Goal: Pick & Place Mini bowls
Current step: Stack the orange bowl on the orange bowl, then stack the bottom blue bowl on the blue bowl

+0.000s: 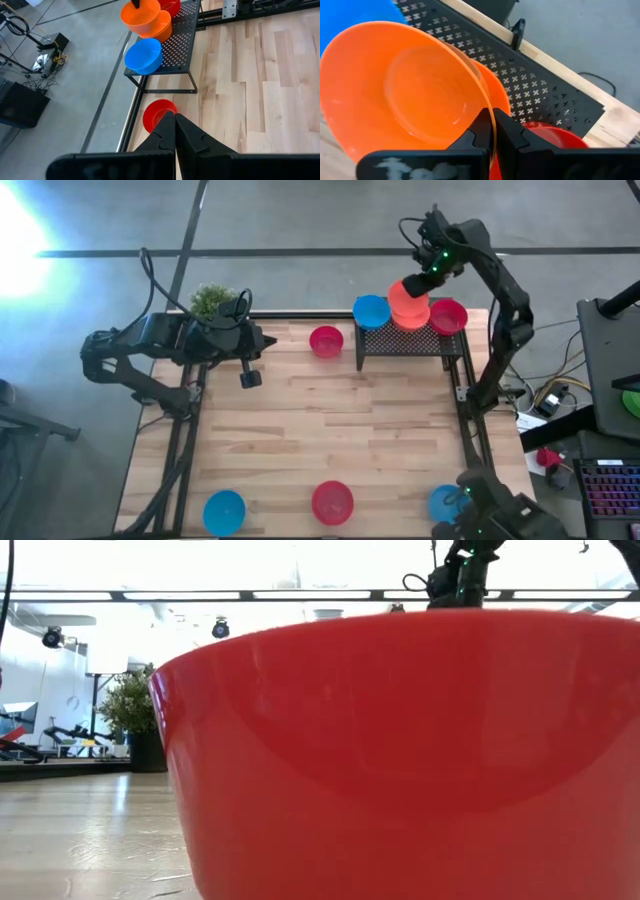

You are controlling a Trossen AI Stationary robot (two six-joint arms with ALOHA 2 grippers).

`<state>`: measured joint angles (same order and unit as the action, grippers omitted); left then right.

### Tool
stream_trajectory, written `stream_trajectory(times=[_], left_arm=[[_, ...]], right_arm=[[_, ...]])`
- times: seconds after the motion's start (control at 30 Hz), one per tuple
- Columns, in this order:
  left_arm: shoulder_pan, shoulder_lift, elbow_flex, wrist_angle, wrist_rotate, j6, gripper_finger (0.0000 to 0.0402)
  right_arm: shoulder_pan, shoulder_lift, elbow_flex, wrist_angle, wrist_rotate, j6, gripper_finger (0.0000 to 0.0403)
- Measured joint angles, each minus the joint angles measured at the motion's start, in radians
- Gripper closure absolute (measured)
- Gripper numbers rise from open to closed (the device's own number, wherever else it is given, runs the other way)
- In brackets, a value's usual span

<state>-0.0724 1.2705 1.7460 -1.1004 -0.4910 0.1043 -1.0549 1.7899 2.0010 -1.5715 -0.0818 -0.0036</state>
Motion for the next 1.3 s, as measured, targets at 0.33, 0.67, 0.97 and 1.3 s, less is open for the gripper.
stream_trajectory(times=[0.33,0.67,0.97,1.3], left_arm=[[0.000,0.000,0.000,0.000,-0.001,-0.008,0.0401],[0.000,0.000,0.000,0.000,-0.001,-0.008,0.0401],[0.000,0.000,0.000,0.000,-0.001,-0.008,0.0401],[0.000,0.000,0.000,0.000,-0.001,0.004,0.0402]], right_arm=[[-0.004,0.003,-0.042,0.000,0.041,-0.025,0.0395],[-0.003,-0.004,-0.120,0.001,0.055,-0.024,0.0394],[-0.003,-0.004,-0.124,0.001,0.056,-0.030,0.0369],[-0.003,-0.004,-0.040,0.004,0.059,0.032,0.0286]])
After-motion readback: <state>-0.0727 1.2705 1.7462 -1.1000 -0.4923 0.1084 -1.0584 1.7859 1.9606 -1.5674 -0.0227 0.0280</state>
